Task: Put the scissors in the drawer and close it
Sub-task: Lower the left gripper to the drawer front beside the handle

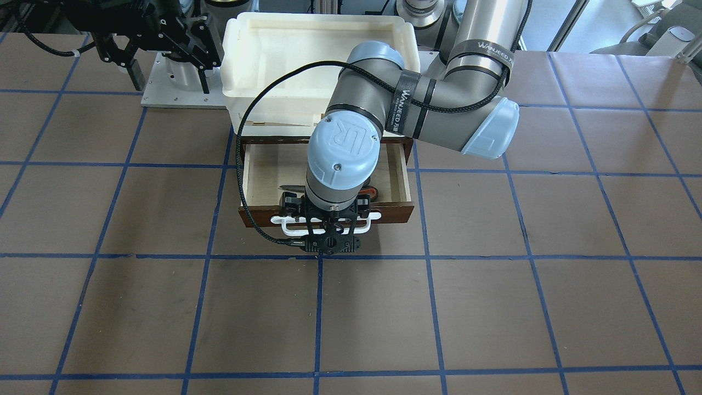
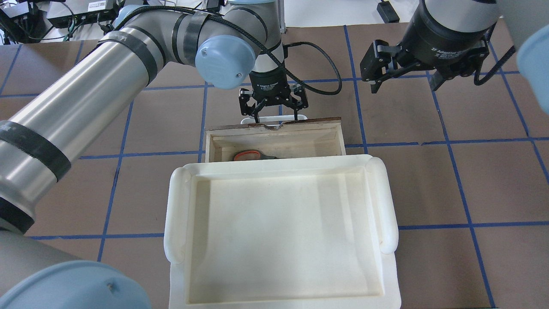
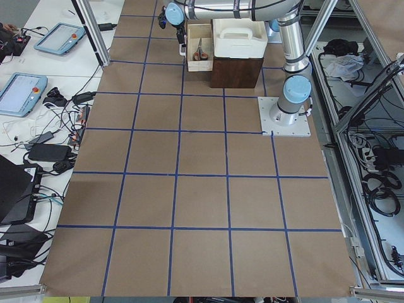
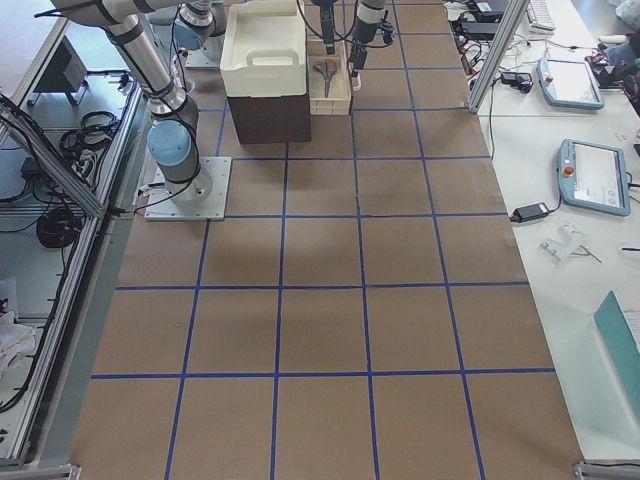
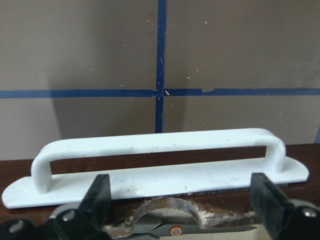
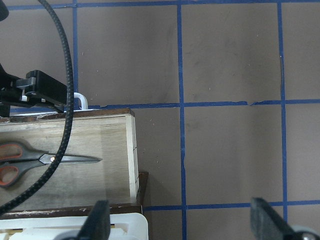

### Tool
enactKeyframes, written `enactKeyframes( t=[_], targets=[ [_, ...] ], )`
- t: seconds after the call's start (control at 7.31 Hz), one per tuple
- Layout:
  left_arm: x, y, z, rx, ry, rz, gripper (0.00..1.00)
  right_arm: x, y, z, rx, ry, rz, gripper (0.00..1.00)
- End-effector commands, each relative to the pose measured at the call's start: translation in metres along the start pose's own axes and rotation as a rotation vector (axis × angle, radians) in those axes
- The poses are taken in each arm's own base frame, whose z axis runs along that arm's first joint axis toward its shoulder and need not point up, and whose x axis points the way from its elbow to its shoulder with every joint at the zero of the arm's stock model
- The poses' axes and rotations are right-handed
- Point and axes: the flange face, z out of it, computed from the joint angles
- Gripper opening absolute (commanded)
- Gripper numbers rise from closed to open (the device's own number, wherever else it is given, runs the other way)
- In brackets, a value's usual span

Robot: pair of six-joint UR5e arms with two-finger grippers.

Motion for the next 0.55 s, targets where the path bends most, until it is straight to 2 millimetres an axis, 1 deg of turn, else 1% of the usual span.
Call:
enactKeyframes(
  t=[0.0,0.14,0.27,0.41],
  targets=[
    [-0.005,0.012,-0.005,-0.047,-0.034,0.014,1.00,0.000,0.000,0.000,0.001,0.001,0.000,1.00],
    [-0.012,0.020,-0.003,-0.089,-0.080,0.014,1.00,0.000,0.000,0.001,0.000,0.002,0.000,1.00],
    [-0.014,0.021,0.006,-0.116,-0.092,0.011,1.00,0.000,0.000,0.001,0.000,0.002,0.000,1.00],
    [-0.014,0.020,0.007,-0.118,-0.091,0.010,1.00,0.000,0.000,0.000,0.001,0.001,0.000,1.00]
  ],
)
